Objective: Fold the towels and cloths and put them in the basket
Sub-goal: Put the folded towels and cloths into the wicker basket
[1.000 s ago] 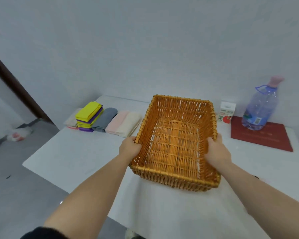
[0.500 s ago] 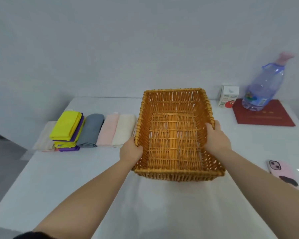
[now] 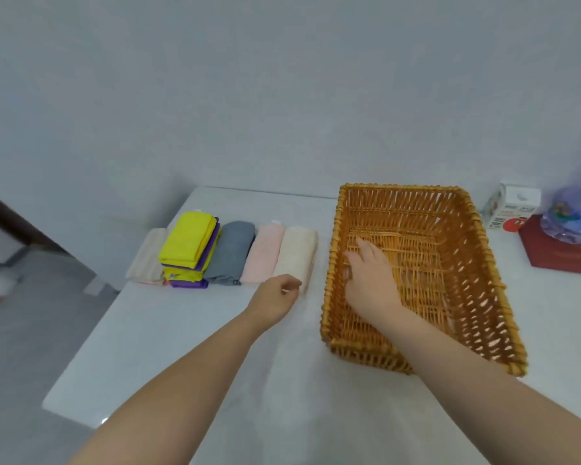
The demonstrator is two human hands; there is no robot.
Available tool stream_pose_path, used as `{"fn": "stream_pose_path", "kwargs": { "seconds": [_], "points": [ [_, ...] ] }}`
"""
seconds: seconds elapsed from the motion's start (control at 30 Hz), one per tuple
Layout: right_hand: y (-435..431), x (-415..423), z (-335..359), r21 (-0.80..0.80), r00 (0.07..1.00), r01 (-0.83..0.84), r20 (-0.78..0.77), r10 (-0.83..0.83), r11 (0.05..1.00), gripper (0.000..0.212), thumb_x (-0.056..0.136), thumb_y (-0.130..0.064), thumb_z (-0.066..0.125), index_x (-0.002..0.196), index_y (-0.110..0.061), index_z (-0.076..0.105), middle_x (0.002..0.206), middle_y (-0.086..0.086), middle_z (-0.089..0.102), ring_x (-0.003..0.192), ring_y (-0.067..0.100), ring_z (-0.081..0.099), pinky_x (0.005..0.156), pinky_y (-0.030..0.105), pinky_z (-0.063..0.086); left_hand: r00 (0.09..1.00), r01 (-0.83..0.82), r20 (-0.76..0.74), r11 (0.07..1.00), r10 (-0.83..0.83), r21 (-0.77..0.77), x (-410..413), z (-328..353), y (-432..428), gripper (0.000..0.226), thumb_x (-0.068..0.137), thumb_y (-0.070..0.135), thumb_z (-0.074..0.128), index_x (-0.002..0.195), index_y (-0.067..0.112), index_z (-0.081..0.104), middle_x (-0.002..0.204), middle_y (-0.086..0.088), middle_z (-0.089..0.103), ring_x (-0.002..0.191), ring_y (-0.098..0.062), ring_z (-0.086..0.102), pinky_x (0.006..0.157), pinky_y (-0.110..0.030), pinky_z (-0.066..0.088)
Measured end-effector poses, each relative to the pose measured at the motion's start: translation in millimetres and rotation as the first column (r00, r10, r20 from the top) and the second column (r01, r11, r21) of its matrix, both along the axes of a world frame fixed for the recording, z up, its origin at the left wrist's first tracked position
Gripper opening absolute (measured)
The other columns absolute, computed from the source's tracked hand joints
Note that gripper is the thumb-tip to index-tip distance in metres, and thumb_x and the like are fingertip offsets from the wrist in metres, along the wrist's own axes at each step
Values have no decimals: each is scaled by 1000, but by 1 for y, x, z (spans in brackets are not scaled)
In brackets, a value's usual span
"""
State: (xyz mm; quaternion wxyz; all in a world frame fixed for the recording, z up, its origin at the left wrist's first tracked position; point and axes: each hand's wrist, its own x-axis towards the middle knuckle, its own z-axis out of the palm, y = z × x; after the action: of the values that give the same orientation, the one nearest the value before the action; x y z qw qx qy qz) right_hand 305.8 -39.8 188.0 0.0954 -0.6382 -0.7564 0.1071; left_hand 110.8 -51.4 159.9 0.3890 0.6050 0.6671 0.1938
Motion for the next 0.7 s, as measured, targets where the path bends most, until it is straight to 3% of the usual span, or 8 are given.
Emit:
{"fn": "stream_pose_path", "kwargs": {
  "seconds": [0.17, 0.3, 0.37, 0.47, 0.53, 0.6, 0.7],
  "points": [
    [17, -88, 11, 104, 998, -63, -14, 64, 993, 55, 87, -6, 47, 141, -13, 38, 156, 11, 16, 145, 26, 11, 119, 35, 9, 994, -78, -55, 978, 90, 195, -86, -1, 20, 30, 89, 2, 49, 111, 10, 67, 113, -3, 67, 106, -16, 60, 84, -18, 41],
    [39, -174, -1, -98, 983, -46, -183, 28, 994, 53, 87, -6, 47, 140, -9, 39, 152, 11, 28, 139, 25, 26, 112, 30, 21, 981, -155, -55, 918, 187, 364, -177, -4, 45, 30, 85, -1, 48, 108, 4, 68, 113, -11, 66, 109, -27, 57, 92, -28, 39],
    [51, -224, -9, -285, 947, -6, -310, -86, 959, 53, 89, -16, 53, 139, -8, 39, 145, 9, 38, 132, 25, 37, 104, 29, 30, 969, -211, -32, 893, 243, 398, -225, -12, 62, 32, 85, 1, 45, 109, 3, 66, 116, -13, 64, 112, -30, 54, 95, -30, 37],
    [71, -281, -27, -596, 757, 51, -500, -420, 802, 66, 75, -47, 64, 126, -8, 51, 126, 9, 55, 112, 22, 55, 91, 31, 44, 927, -364, 38, 874, 373, 322, -280, -27, 88, 32, 91, 6, 45, 119, 6, 60, 124, -14, 59, 117, -33, 51, 102, -42, 39],
    [92, -301, -64, -678, 649, 54, -534, -542, 733, 84, 55, -67, 61, 114, -9, 60, 118, 9, 63, 101, 24, 62, 87, 37, 52, 901, -418, -19, 880, 433, 227, -310, -39, 106, 37, 94, 15, 44, 128, 4, 54, 131, -18, 55, 121, -35, 47, 104, -41, 36],
    [103, -316, -79, -701, 598, 69, -541, -591, 710, 86, 56, -71, 60, 117, -10, 62, 118, 9, 64, 102, 26, 63, 86, 42, 54, 893, -420, -114, 897, 435, 137, -336, -54, 122, 44, 95, 20, 44, 136, 3, 46, 137, -21, 48, 126, -37, 43, 105, -39, 32],
    [111, -340, -68, -762, 494, 99, -521, -696, 640, 67, 77, -59, 62, 125, -13, 55, 119, 6, 59, 102, 26, 60, 74, 36, 55, 892, -417, -208, 908, 401, -42, -364, -75, 138, 54, 93, 25, 46, 143, 7, 35, 142, -18, 41, 130, -36, 37, 105, -40, 30]
  ]
}}
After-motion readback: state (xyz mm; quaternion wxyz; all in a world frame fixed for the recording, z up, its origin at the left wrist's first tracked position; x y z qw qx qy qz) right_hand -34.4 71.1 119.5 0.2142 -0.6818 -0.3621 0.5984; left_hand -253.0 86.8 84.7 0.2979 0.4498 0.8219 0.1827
